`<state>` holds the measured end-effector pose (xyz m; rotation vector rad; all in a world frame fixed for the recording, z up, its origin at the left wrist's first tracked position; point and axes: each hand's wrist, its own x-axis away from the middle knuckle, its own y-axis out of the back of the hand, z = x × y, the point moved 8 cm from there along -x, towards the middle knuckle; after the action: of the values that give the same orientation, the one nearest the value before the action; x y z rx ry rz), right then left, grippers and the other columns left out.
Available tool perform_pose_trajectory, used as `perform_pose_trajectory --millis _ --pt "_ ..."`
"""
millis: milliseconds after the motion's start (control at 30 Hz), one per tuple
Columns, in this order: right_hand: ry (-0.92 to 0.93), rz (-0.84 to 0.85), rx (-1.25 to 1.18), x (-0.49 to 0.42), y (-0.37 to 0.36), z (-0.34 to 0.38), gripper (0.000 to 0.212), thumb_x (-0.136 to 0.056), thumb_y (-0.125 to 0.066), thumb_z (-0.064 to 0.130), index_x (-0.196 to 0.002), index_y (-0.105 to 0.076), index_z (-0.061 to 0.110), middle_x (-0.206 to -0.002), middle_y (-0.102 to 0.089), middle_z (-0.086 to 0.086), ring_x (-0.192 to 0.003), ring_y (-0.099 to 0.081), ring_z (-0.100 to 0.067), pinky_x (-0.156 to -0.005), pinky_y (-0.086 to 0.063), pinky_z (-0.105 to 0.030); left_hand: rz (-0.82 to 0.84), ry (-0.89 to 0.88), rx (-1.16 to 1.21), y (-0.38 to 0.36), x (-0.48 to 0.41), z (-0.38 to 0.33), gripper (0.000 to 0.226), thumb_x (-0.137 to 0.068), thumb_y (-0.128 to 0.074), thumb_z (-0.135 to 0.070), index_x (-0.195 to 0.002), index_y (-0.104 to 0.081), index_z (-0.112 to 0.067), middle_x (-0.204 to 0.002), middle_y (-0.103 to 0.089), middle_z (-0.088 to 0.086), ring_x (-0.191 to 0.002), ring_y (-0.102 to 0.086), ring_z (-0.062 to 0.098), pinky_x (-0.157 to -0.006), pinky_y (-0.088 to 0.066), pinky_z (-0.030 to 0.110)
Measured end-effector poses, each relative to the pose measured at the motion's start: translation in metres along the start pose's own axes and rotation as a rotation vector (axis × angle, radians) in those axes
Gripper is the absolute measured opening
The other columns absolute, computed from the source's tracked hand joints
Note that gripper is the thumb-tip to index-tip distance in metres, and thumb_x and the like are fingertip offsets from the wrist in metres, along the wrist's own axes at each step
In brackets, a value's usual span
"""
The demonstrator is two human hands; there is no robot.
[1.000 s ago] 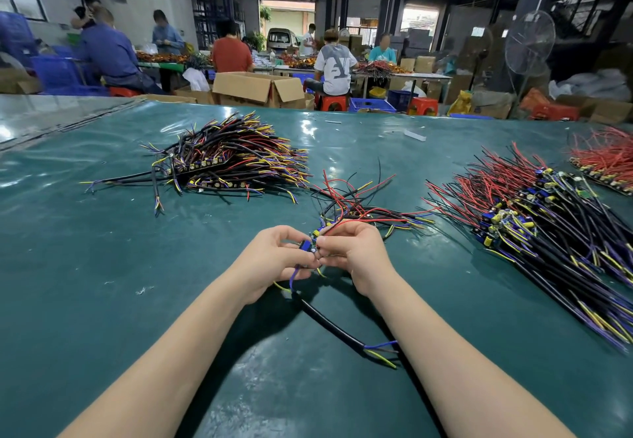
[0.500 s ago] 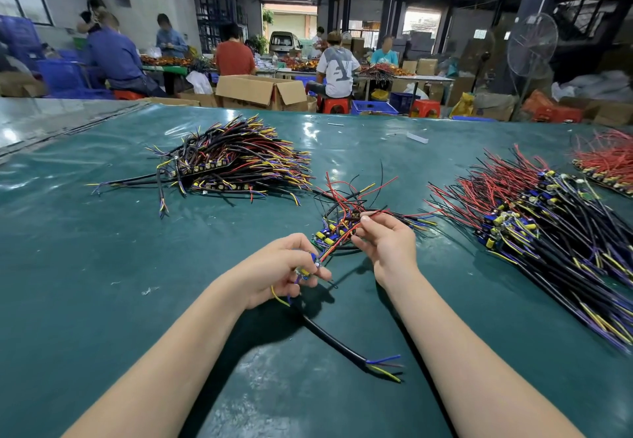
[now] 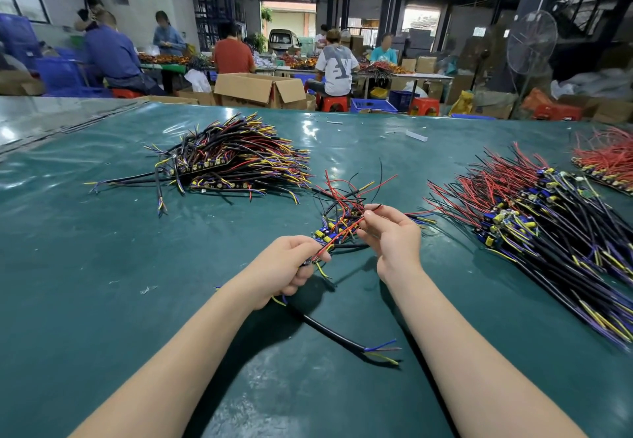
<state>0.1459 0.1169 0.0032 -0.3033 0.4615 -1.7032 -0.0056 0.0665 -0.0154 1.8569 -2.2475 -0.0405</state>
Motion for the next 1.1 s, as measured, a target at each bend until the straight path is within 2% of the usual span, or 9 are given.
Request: perform_pose_trajectory --millis 167,300,467,567,733,867,967,1033,1100 --pt "-0.020 -0.012 -0.065 -0.002 0.002 0.001 0.021 -0.089 -0.050 -0.007 -0.074 -0.059 0.005 -0.041 -0.054 0.007 -0.036 -0.050 -0.003 -0.041 -0.047 -0.016 0.029 -0.095 -0.027 -0.003 0.004 -0.007 0.020 -0.095 -0.047 -0.012 -0.077 -0.055 -0.016 -0.039 -0.030 -0.010 -0.033 -0.021 0.003 -0.033 -0.016 0.011" --pt "0.017 -0.014 -0.054 -0.001 0.004 0.005 0.024 -0.086 -0.052 -0.010 -0.072 -0.060 0.007 -0.041 -0.054 0.006 -0.038 -0.053 -0.004 -0.042 -0.048 -0.016 -0.042 -0.165 -0.071 0.002 0.003 -0.012 0.023 -0.090 -0.052 -0.004 -0.068 -0.052 -0.012 -0.034 -0.031 -0.010 -0.029 -0.022 0.004 -0.032 -0.018 0.011" --pt "-0.020 -0.053 -0.099 -0.001 0.006 0.003 0.020 -0.087 -0.054 -0.006 -0.070 -0.059 0.005 -0.040 -0.056 0.004 -0.034 -0.050 -0.002 -0.040 -0.048 -0.016 -0.077 -0.168 -0.157 0.007 0.001 -0.009 0.023 -0.088 -0.052 -0.006 -0.067 -0.057 -0.013 -0.031 -0.035 -0.007 -0.029 -0.023 0.006 -0.033 -0.020 0.011" --pt "-0.025 -0.025 -0.113 -0.003 0.005 0.003 0.021 -0.090 -0.053 -0.001 -0.070 -0.058 0.005 -0.041 -0.056 0.004 -0.033 -0.048 -0.002 -0.039 -0.048 -0.016 -0.038 -0.138 -0.127 0.003 0.001 -0.007 0.020 -0.088 -0.053 -0.009 -0.069 -0.059 -0.014 -0.034 -0.040 -0.007 -0.029 -0.027 0.005 -0.033 -0.022 0.011" --pt "-0.071 -0.012 -0.119 -0.008 0.012 0.001 0.026 -0.094 -0.048 0.006 -0.072 -0.059 0.008 -0.042 -0.057 0.004 -0.034 -0.052 -0.003 -0.041 -0.050 -0.017 -0.065 -0.154 -0.152 0.006 0.004 -0.010 0.022 -0.089 -0.055 -0.012 -0.070 -0.064 -0.018 -0.049 -0.059 -0.006 -0.042 -0.049 0.003 -0.038 -0.036 0.015" --pt "-0.121 0.006 -0.169 -0.007 0.009 -0.002 0.026 -0.096 -0.047 0.017 -0.075 -0.060 0.008 -0.044 -0.059 0.003 -0.037 -0.054 -0.006 -0.043 -0.050 -0.018 -0.101 -0.154 -0.198 0.010 0.004 -0.012 0.022 -0.090 -0.050 -0.008 -0.074 -0.063 -0.016 -0.049 -0.059 -0.008 -0.043 -0.049 0.003 -0.038 -0.033 0.015" --pt "-0.235 0.071 -0.200 -0.001 -0.004 -0.011 0.024 -0.094 -0.049 0.026 -0.080 -0.056 0.008 -0.048 -0.060 0.000 -0.039 -0.057 -0.008 -0.041 -0.050 -0.018 -0.126 -0.152 -0.166 0.011 0.003 -0.011 0.025 -0.091 -0.046 -0.003 -0.076 -0.061 -0.014 -0.044 -0.055 -0.008 -0.038 -0.042 0.003 -0.037 -0.027 0.013" --pt "-0.328 0.191 -0.119 0.007 -0.016 -0.020 0.017 -0.092 -0.052 0.019 -0.080 -0.056 0.008 -0.053 -0.061 -0.002 -0.042 -0.059 -0.008 -0.041 -0.049 -0.018 -0.134 -0.148 -0.105 0.012 0.002 -0.011 0.026 -0.091 -0.044 -0.001 -0.075 -0.061 -0.014 -0.043 -0.052 -0.009 -0.037 -0.039 0.002 -0.036 -0.024 0.012" --pt "-0.378 0.387 0.054 0.020 -0.029 -0.029 0.010 -0.089 -0.053 0.007 -0.082 -0.060 0.008 -0.055 -0.061 0.001 -0.044 -0.058 -0.006 -0.042 -0.048 -0.017 -0.136 -0.138 -0.051 0.013 0.002 -0.010 0.027 -0.091 -0.044 -0.002 -0.074 -0.061 -0.013 -0.042 -0.049 -0.009 -0.037 -0.038 0.002 -0.035 -0.023 0.011"
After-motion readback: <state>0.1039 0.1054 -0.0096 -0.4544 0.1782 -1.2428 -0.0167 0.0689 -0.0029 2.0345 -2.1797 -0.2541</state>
